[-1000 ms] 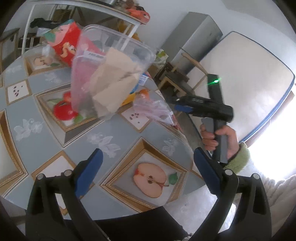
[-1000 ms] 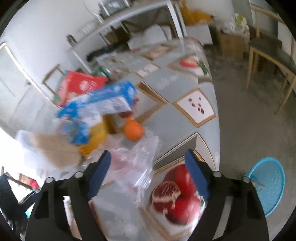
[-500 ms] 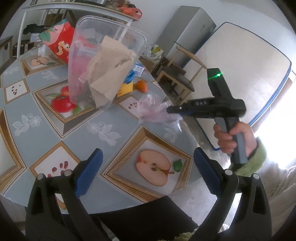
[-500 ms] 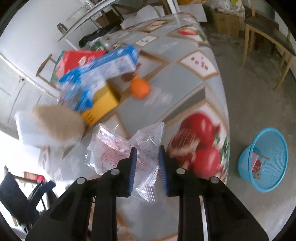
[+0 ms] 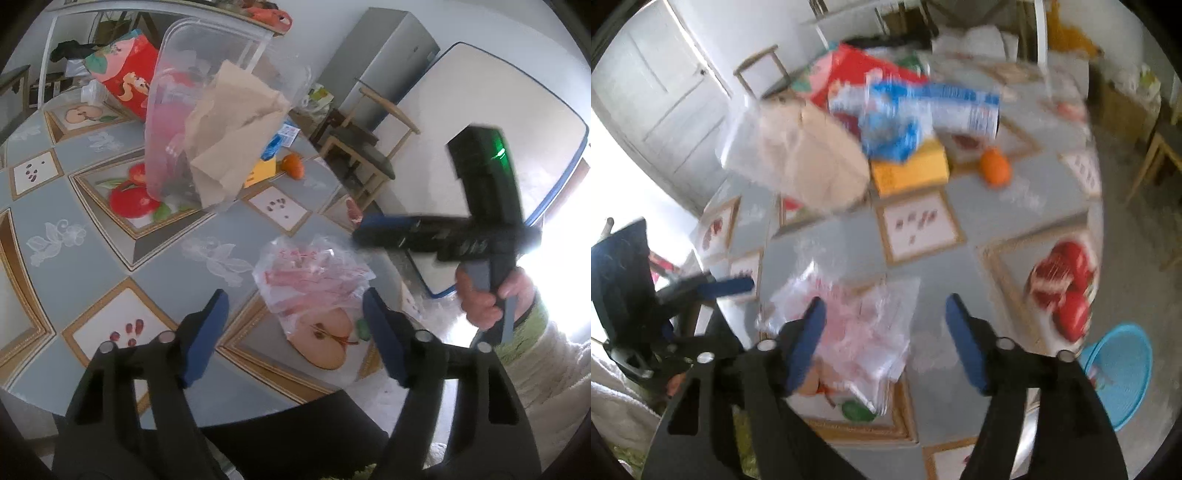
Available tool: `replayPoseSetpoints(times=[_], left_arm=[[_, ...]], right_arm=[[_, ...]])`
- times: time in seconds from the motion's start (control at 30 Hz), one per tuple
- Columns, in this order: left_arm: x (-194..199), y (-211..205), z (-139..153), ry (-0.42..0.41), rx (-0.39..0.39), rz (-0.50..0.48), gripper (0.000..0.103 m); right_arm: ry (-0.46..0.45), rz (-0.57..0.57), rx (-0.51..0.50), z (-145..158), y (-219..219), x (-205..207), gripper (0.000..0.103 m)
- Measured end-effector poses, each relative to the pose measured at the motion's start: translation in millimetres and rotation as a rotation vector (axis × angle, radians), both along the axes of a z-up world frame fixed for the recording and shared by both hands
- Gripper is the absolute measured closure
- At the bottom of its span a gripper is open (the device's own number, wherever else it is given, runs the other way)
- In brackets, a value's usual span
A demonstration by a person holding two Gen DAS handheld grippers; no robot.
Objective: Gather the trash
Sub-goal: 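Grasp the small clear plastic bag with the left tool while the right tool grasps the orange peel, then carry the plastic bag and orange peel to the wastebasket and release both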
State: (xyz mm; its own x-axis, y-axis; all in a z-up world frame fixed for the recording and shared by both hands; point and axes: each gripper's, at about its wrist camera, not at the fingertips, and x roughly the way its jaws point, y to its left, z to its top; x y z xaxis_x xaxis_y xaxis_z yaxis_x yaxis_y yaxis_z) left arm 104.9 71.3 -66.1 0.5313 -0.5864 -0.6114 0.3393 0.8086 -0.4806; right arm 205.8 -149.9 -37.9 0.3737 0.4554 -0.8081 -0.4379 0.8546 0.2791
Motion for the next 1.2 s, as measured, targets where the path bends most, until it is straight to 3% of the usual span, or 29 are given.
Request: replayPoseSetpoints(times=[0.1,0.27,0.47,0.63,0.83,1.2], left_arm=[[6.2,-0.9,-2.1,0.011,0.007,0.001,0.041],[8.2,-4.2,-2.6,0.018,0.006,-0.011,0.049],[7.0,-5.5,-4.8,0.019,0.026,-0.011,0.056],[5.0,0.2,-6.3,0.023,0.022,-0.008,0.059],[7.0,1.4,-11.5,0.041,0.015,-0.008,0.063],[30.3,-1.3,-13.7,0.101,0.024,0.041,0.075]], right_arm=[[-0.074,-0.060,-0.015,11.0,-5.8,19.8,0.035],[-0.231,-0.091,-0.173,6.9,4.1,67.7,0.035],[-0.186,-0.103,-0.228,-27.2,15.0,121.1,0.052],[-0.134,-0.138,-0.242,-45.7,9.3,128.8,0.078],[-0.097,-0.191,-0.166,-39.3,-10.9,108.5,0.087],[-0.092,-0.253,0.026,4.1,-50.9,-29.0,0.088]])
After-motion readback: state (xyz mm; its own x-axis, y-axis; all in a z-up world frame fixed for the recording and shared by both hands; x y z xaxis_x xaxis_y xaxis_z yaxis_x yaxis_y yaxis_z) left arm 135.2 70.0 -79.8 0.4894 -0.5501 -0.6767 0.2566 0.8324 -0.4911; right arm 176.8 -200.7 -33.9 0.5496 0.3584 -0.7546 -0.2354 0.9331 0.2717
